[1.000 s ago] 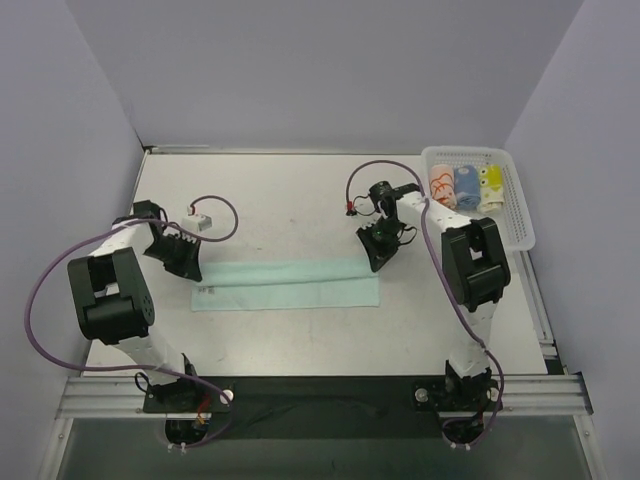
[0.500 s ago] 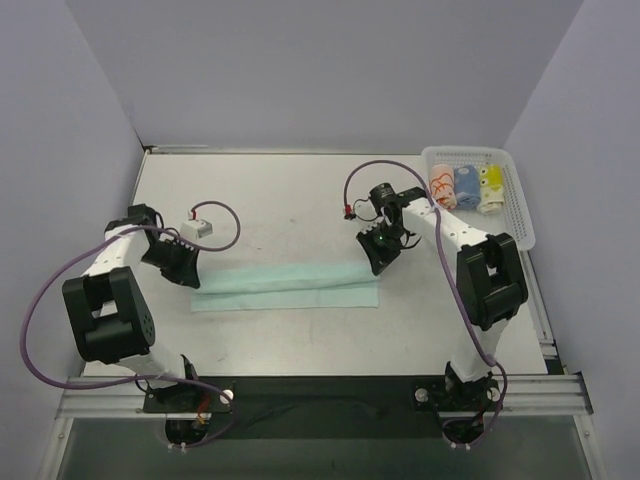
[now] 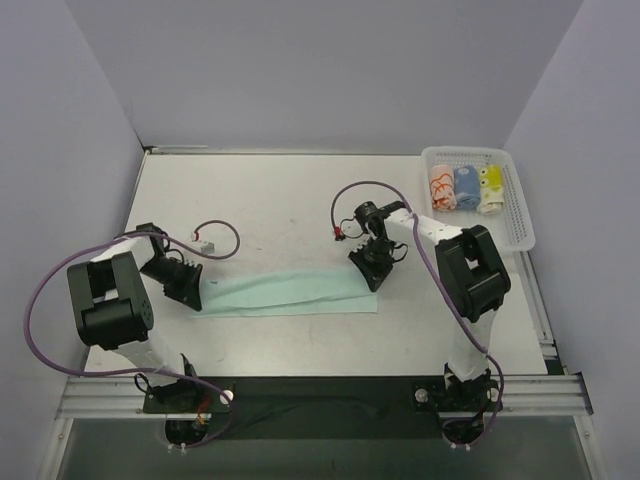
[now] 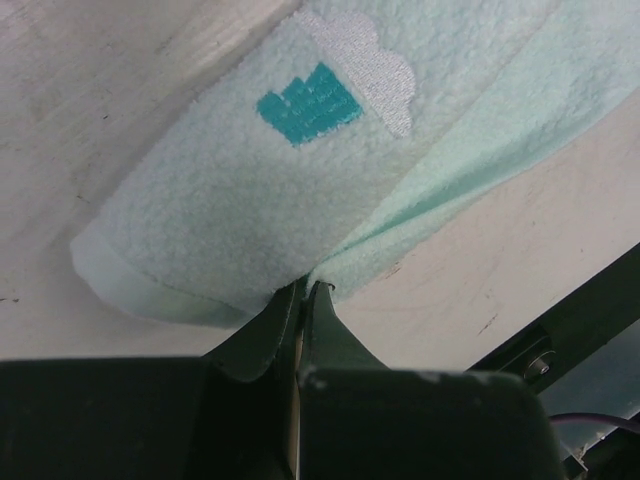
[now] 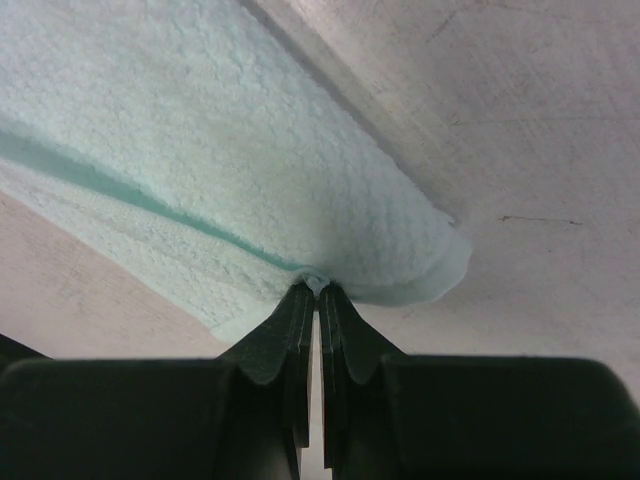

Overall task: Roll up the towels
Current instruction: Fold the towel

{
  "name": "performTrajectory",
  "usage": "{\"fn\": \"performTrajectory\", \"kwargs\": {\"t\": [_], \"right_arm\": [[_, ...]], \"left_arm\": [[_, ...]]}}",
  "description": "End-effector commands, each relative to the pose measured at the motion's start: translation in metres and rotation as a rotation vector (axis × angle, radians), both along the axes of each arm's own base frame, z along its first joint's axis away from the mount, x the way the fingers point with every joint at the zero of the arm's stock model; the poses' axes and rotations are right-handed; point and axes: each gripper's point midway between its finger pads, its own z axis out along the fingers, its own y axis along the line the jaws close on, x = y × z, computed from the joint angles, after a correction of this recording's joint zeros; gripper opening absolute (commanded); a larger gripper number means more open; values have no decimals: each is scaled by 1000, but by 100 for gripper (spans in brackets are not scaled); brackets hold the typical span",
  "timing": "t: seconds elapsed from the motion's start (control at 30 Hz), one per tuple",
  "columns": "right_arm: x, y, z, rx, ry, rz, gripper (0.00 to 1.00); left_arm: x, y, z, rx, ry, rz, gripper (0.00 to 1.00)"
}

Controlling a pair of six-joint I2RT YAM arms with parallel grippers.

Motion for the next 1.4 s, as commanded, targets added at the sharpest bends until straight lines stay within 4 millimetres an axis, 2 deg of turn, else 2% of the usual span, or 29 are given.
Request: {"fn": "performTrajectory", "kwargs": {"t": [0.0,0.13,0.23,0.33,0.4,0.5,0.57,0.67,0.73,0.8,0.83,0.9,0.93,1.0,1.07,1.23,1.37], "right_arm": [[1,-17,-5,-75,-10,17,0],[21,-25,8,-76,-71,-6,0],[49,-37,16,-78,-112,-47,0],[72,-46,17,-83,-126,-82,0],[89,-43,25,-71,-160,-89,0],[100,-34,35,-39,-175,-103,0],[97,-28,43,-16,-168,-102,0],[88,-23,60,10,-174,-94,0],[75,-22,72,39,-171,-91,0],[65,-21,74,51,-159,-91,0],[60,-21,76,58,-162,-88,0],[46,-22,65,39,-123,-74,0],[42,-22,55,26,-99,-69,0],[31,-18,43,12,-60,-66,0],[29,-14,34,10,-54,-62,0],[21,-15,0,-40,1,-59,0],[21,-22,-10,-67,6,-65,0]], "left_arm": [[31,21,-9,66,-96,16,0],[42,15,6,30,-138,34,0],[55,12,15,5,-153,71,0],[63,8,16,-21,-125,120,0],[68,5,18,-39,-123,143,0],[76,4,24,-55,-136,159,0],[81,4,32,-59,-158,158,0],[88,4,55,-63,-217,139,0],[88,3,72,-56,-269,106,0],[85,4,79,-43,-298,77,0],[80,4,76,-35,-294,67,0],[73,7,72,-5,-295,33,0],[63,7,61,-3,-263,25,0],[58,9,50,14,-243,18,0],[49,11,35,28,-202,16,0],[48,17,0,71,-155,46,0],[49,20,-10,89,-139,60,0]]}}
